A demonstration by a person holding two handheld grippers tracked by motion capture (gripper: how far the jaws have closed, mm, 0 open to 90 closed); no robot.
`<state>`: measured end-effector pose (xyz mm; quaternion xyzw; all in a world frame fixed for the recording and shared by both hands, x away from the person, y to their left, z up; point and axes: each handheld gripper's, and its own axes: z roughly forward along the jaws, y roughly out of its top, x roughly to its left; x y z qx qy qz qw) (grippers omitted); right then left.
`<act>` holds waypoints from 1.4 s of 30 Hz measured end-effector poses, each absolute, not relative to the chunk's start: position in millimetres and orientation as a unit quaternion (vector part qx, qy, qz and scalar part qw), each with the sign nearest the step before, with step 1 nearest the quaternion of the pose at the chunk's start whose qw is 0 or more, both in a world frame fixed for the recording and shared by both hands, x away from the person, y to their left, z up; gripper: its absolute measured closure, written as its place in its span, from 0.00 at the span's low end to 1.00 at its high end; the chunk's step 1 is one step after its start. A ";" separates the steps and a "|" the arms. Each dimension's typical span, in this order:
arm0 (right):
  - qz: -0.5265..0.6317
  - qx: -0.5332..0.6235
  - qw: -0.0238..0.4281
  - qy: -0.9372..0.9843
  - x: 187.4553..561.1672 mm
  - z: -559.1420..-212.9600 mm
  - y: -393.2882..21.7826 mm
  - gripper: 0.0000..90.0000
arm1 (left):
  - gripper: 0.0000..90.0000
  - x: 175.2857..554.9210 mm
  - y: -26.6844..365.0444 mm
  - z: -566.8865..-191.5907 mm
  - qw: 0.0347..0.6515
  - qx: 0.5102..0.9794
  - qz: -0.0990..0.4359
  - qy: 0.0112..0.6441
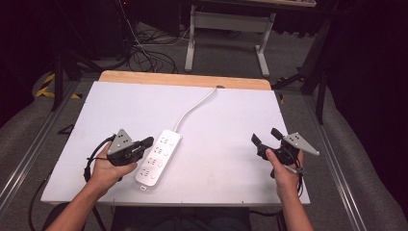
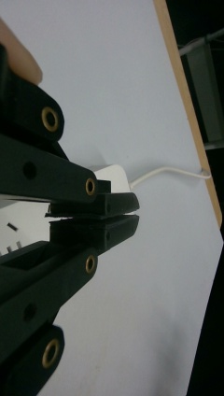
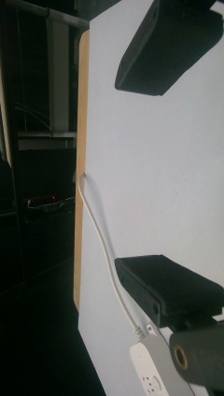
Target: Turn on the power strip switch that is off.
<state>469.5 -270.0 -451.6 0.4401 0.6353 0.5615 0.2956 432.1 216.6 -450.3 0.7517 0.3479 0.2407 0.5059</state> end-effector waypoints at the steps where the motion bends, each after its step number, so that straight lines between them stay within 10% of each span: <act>1: 0.562 0.440 0.295 0.635 469.5 -451.6 -270.0 0.14 | 0.97 432.1 217.8 -449.8 0.508 0.749 0.244 0.348; 42: 0.563 0.437 0.293 0.638 468.7 -451.2 -270.2 0.15 | 0.60 421.8 274.2 -429.0 0.536 0.617 0.365 0.445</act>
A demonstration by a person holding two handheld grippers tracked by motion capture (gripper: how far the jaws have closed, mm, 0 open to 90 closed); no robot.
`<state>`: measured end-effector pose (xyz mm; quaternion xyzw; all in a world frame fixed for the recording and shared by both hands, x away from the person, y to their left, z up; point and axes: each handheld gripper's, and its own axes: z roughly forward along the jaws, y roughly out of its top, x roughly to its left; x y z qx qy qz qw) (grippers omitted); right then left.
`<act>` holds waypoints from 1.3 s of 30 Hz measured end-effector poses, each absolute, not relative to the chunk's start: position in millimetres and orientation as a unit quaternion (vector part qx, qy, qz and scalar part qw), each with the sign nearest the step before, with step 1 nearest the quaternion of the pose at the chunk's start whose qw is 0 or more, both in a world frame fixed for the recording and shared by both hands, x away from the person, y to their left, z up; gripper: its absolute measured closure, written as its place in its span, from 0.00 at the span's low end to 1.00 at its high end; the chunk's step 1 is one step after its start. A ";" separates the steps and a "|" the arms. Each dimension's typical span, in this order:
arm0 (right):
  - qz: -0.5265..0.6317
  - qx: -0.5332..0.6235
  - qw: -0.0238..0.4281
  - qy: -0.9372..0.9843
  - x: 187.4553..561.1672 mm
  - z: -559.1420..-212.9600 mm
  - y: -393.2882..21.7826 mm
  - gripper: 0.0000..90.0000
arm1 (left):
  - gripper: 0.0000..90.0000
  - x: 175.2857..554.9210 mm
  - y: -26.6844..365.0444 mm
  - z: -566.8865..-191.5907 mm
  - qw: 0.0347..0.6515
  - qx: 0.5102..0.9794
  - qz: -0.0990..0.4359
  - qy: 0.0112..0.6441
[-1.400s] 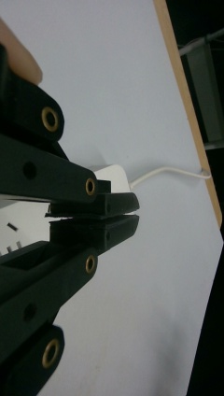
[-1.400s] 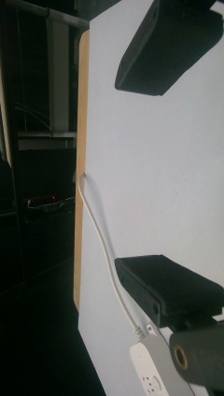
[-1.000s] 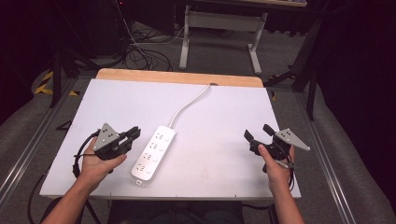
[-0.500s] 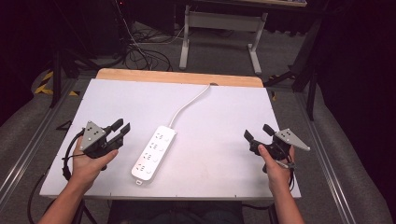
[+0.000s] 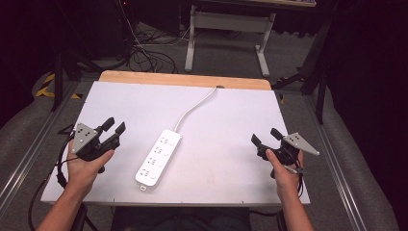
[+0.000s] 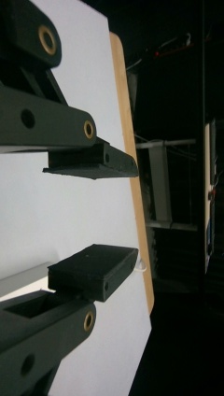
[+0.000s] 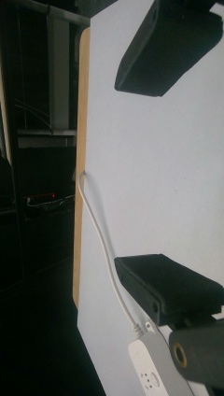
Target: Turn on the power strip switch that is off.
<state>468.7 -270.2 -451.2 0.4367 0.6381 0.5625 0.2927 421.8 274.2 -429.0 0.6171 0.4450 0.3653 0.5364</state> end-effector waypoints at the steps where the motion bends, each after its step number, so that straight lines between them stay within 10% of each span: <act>1: 0.563 0.437 0.293 0.637 468.7 -451.2 -270.2 0.15 | 0.57 421.8 275.1 -428.8 0.535 0.614 0.368 0.449; 21: 0.564 0.437 0.294 0.636 468.4 -451.2 -270.8 0.14 | 0.14 421.5 282.2 -427.9 0.532 0.564 0.407 0.484; 39: 0.581 0.413 0.291 0.638 467.7 -450.5 -269.0 0.02 | 0.06 423.5 283.4 -429.5 0.527 0.559 0.400 0.500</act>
